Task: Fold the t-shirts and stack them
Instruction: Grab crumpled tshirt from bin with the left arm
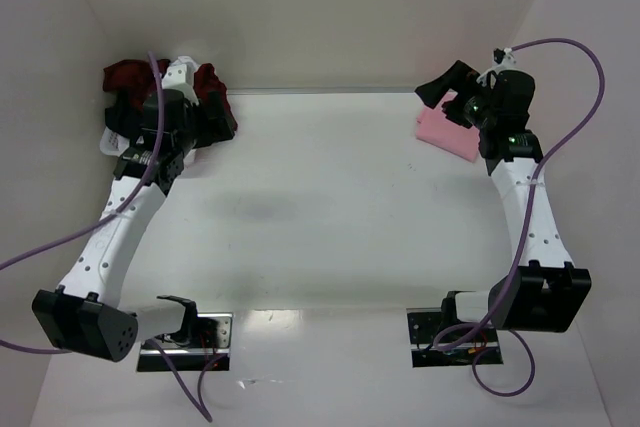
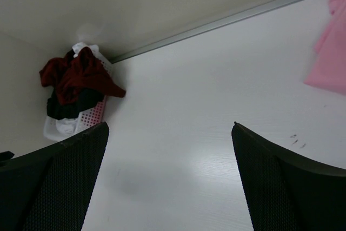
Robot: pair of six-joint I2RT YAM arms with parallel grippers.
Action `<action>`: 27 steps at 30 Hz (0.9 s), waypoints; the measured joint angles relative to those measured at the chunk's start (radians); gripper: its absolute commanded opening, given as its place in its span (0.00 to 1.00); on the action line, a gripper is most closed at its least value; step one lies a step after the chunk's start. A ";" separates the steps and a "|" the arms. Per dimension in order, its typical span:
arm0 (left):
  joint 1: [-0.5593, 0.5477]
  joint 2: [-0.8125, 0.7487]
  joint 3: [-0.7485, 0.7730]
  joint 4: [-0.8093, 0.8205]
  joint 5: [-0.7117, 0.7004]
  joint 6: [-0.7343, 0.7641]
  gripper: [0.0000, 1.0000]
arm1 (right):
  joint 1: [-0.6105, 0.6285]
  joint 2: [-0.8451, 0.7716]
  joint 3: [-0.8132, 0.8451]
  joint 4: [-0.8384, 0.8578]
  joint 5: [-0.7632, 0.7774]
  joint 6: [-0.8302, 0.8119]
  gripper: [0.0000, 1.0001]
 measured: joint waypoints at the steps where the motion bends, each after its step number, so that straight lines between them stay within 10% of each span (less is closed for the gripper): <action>1: 0.000 0.009 0.018 -0.029 -0.001 -0.010 1.00 | 0.000 0.014 0.018 -0.015 0.006 -0.008 1.00; 10: 0.024 0.104 0.117 -0.104 -0.084 -0.048 1.00 | 0.020 0.151 0.086 -0.015 0.018 -0.038 1.00; 27: 0.337 0.835 0.682 0.001 -0.065 -0.124 1.00 | 0.157 0.284 0.251 -0.014 0.026 -0.068 1.00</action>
